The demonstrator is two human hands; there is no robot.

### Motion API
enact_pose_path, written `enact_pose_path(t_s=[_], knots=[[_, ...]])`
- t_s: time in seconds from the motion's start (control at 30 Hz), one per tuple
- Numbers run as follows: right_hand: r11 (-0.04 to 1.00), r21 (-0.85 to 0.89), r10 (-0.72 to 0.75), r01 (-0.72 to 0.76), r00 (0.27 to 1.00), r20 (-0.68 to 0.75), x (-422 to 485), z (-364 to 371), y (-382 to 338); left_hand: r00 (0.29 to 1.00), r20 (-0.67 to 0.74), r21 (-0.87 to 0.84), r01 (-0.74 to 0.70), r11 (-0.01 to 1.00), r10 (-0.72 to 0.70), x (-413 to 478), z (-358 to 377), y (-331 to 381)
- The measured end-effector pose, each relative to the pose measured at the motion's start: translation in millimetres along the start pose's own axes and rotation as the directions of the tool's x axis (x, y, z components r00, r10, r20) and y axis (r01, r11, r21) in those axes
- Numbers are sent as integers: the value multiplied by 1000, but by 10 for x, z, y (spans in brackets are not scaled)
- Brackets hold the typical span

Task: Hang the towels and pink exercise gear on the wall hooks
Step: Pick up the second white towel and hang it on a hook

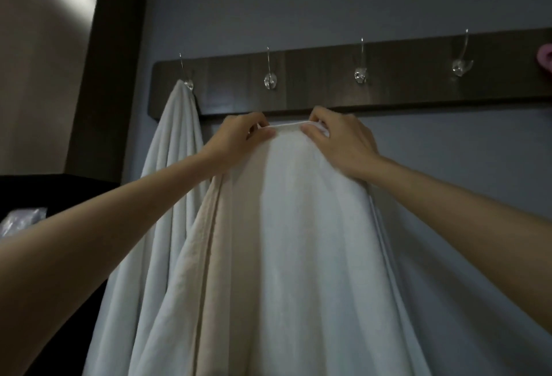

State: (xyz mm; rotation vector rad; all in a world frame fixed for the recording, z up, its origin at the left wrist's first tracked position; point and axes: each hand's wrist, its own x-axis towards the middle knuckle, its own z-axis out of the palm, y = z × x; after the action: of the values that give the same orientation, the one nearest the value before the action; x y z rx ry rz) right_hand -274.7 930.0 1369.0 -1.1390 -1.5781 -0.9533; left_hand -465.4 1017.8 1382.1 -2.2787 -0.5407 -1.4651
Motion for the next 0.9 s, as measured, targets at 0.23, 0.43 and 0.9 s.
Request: enact_pose_path(t_s=[0.23,0.43,0.9], knots=[[994,86,-46,62,983,-179,926,372,239,971,-239,69,49,996,-31,747,-35,-448],[987,156,-2,44,966,-260,1553,600,410,925,-371,11,96,995,-85,1324,57,-723],[993,76,-43,85,896,-442,1898,1016,485,803,-587,-92,56,994,-99,1524,430,-1135]])
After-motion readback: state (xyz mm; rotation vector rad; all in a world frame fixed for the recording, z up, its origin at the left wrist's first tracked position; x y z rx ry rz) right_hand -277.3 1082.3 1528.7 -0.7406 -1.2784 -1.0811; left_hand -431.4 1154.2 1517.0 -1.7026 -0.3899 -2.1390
